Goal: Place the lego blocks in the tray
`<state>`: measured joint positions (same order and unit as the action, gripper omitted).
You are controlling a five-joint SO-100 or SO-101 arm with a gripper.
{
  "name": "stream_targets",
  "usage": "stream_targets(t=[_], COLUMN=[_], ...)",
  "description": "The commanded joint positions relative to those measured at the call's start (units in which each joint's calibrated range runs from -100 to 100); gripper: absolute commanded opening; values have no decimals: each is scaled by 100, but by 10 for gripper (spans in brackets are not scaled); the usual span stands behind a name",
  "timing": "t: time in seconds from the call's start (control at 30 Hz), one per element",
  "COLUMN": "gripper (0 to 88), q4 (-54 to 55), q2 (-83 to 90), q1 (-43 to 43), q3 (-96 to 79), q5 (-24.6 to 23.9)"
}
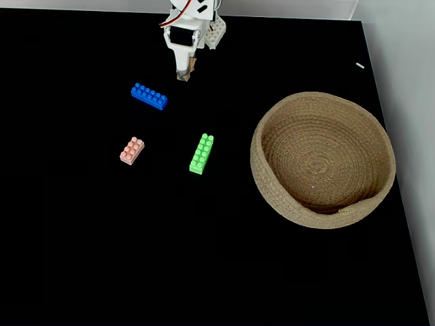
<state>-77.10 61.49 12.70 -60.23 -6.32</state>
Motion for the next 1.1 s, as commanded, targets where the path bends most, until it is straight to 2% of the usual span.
stream_targets(t=[0.0, 0.3, 0.6, 0.8, 1.07], gripper=[241, 338, 342, 338, 337], q4=[209, 1517, 2416, 2483, 1833], q2=[-363, -732, -1420, -1790, -1661], q1=[469, 1351, 2233, 2406, 2225], q3=[556, -183, -165, -119, 373], q5=[-122, 220, 552, 611, 669])
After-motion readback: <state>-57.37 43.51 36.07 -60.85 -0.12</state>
